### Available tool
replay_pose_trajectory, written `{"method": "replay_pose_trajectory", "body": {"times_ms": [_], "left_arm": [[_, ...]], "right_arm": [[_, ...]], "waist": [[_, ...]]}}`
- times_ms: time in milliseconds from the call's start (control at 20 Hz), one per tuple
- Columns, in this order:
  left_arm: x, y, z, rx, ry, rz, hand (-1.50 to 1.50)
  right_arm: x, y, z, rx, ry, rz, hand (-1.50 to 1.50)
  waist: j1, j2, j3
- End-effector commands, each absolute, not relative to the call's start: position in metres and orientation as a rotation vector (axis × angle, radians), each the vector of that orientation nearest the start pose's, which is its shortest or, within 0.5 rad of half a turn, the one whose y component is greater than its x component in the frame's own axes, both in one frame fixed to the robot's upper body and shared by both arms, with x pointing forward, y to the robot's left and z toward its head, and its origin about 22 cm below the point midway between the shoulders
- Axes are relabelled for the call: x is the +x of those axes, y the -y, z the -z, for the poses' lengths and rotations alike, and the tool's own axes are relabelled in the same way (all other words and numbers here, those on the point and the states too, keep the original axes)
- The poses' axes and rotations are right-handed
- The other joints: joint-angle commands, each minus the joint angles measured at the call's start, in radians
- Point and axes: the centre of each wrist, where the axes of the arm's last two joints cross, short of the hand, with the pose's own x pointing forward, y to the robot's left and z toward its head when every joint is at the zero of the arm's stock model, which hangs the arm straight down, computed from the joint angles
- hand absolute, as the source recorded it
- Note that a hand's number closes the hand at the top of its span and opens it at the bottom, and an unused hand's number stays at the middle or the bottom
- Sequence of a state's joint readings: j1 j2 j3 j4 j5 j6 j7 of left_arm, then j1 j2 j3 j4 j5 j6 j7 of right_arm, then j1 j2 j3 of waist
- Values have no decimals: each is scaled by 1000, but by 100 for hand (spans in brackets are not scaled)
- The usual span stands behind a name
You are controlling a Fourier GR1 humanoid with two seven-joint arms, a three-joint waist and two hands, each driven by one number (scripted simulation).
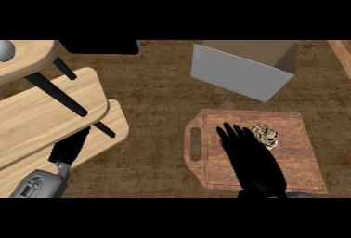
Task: Pick the eggplant from the cutting board and place it in the cardboard box
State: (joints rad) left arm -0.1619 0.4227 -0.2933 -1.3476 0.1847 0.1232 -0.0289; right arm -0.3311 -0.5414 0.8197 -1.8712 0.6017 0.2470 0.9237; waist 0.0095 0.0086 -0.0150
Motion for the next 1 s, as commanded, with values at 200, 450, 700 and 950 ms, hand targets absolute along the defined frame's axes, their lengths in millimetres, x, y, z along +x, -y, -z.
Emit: {"method": "replay_pose_trajectory", "body": {"times_ms": [200, 450, 700, 950], "left_arm": [[288, -221, -28, -12, 1613, 456, 0], [276, -223, -25, -37, 1590, 442, 0], [277, -207, -30, -39, 1613, 456, 0], [293, -225, -37, -12, 1588, 433, 0]], "right_arm": [[219, 140, -63, -773, 937, -1444, -150], [226, 146, -52, -781, 906, -1448, -150], [224, 143, -39, -797, 893, -1449, -150], [234, 160, -36, -825, 877, -1494, -150]], "waist": [[-14, -7, 15], [-4, -9, 16], [-8, -11, 17], [-14, -8, 16]]}}
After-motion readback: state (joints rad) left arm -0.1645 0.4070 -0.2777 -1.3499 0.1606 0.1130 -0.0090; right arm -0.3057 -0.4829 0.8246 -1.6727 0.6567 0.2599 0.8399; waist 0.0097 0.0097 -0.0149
